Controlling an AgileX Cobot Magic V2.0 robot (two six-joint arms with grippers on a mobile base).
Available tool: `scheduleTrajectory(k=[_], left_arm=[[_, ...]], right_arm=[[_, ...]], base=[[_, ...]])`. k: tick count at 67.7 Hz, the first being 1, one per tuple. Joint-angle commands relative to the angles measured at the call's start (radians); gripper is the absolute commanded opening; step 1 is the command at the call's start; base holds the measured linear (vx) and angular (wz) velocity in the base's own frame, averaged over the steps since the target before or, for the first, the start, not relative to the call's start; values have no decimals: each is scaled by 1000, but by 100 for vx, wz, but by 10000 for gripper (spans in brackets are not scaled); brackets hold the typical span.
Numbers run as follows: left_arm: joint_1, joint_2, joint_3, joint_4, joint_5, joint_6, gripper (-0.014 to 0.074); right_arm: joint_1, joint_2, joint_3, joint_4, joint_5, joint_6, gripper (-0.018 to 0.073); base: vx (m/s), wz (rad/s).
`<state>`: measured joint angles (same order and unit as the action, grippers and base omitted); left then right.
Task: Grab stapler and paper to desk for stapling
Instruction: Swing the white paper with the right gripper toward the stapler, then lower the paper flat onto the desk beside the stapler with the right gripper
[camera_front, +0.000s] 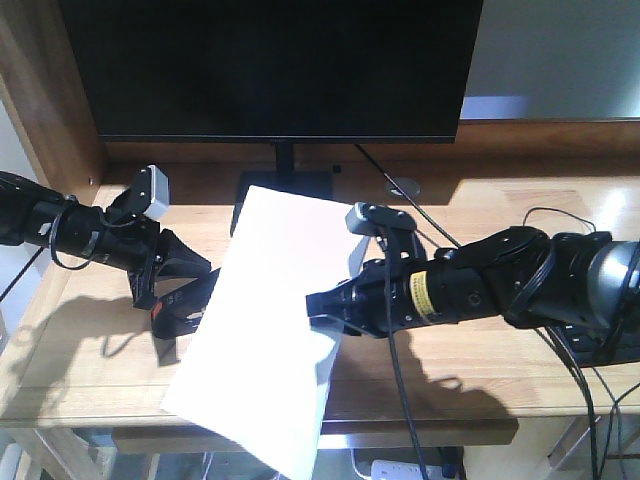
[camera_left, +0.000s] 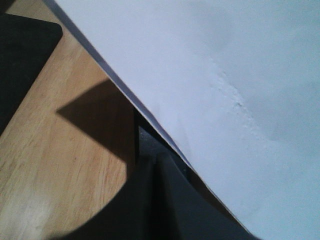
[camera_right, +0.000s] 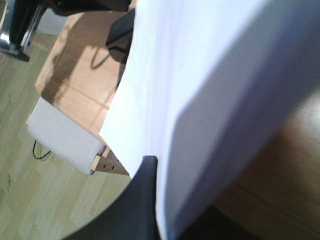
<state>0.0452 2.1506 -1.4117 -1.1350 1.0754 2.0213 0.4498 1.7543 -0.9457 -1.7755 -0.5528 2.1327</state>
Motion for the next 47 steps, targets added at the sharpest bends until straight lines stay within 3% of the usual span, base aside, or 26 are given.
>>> scheduleTrajectory(k=[1,47], left_arm=[[-3,-60,-24,-56,32,-11,-8],[-3,-60,-24,-55,32,-11,-8]], right_arm=[[-17,-41,-27,-16,-1,-3,-5],[-17,-42,-11,-16,100,-3,-5]], base=[[0,0],[0,0]])
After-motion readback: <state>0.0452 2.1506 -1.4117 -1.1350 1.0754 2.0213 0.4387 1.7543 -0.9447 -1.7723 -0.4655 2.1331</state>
